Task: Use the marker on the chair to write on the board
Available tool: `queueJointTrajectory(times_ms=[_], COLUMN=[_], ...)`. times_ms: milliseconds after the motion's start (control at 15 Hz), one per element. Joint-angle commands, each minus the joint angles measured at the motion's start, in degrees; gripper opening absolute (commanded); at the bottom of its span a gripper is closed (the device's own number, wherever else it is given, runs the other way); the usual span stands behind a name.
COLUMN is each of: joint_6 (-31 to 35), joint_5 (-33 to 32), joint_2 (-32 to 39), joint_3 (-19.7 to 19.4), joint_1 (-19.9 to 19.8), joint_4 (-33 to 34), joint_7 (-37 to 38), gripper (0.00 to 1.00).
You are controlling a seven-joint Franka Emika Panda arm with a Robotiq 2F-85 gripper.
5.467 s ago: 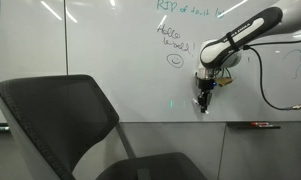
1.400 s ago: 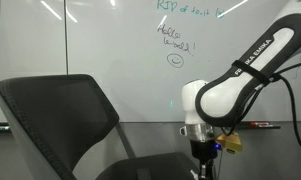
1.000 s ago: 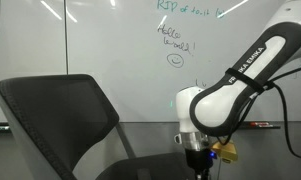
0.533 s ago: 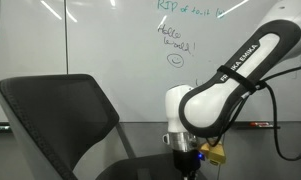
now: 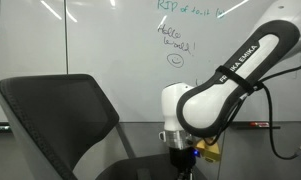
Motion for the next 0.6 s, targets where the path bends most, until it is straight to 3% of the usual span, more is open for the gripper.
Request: queueJointTrajectory(times_ms=[0,67,533], joint_6=[-0.1,-0.1,-0.1], joint_5=[-0.6,-0.9,-1.2], joint_2=[0.1,0.1,0.2], joint_3=[0.1,0.0,0.0], joint_1=[-0.2,-0.2,-0.2], joint_4=[0.3,0.4,0.5], joint_7=[0.2,0.2,0.3], gripper=[0.95,0.99,1.0])
